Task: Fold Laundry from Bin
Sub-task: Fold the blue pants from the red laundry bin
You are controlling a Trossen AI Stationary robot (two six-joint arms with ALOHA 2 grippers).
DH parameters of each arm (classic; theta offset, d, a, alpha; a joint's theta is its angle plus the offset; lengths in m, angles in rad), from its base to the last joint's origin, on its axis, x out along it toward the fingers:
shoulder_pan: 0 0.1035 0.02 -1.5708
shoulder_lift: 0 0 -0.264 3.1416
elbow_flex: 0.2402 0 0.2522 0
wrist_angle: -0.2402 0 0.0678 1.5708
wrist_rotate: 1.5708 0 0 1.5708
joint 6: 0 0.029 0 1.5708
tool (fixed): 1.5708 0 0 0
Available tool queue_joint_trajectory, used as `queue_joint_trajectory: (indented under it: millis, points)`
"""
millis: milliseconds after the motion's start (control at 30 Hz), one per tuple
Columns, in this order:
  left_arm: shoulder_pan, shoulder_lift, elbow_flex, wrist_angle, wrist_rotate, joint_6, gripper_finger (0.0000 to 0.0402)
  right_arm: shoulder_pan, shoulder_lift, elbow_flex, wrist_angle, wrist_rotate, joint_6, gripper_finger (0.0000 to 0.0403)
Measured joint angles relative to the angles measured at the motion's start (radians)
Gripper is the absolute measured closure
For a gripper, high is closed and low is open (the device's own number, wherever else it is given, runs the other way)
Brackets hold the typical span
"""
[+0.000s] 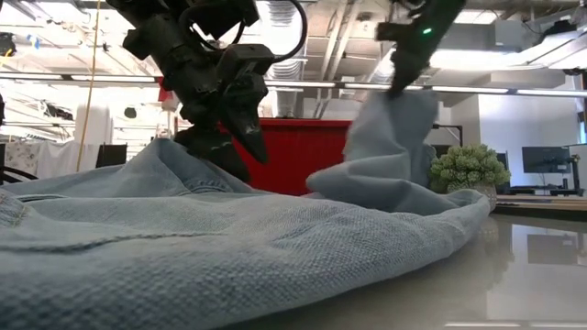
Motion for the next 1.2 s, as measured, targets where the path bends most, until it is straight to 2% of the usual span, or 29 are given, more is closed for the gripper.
queue_joint_trajectory:
  millis: [167,267,467,633,700,867,933,1200]
  points:
    - [0.0,0.0,0.0,0.0,0.004,0.037,0.0221,-0.055,-0.085,0.0,-0.18,0.011,0.042,0.0378]
    - [0.0,0.0,0.0,0.0,0.045,0.063,0.0221,-0.072,-0.122,-0.001,-0.255,0.013,0.108,0.0378]
    - [-0.022,0.0,0.0,-0.025,0.179,0.16,0.0221,-0.011,-0.193,0.074,-0.321,0.038,0.238,0.0378]
    - [-0.06,-0.03,0.013,-0.057,0.243,0.124,0.0221,0.023,-0.196,0.178,-0.491,0.07,0.287,0.0378]
    - [-0.076,-0.061,0.045,-0.133,0.217,0.116,0.0221,0.019,-0.195,0.189,-0.56,0.072,0.308,0.0378]
    - [-0.129,-0.128,0.168,-0.444,0.041,0.101,0.0221,0.019,-0.194,0.178,-0.653,0.072,0.339,0.0378]
    - [-0.173,-0.147,0.216,-0.542,0.003,0.065,0.0221,0.019,-0.194,0.177,-0.669,0.072,0.342,0.0378]
    - [-0.48,-0.156,0.24,-0.697,0.026,-0.235,0.0221,0.021,-0.195,0.176,-0.681,0.038,0.367,0.0365]
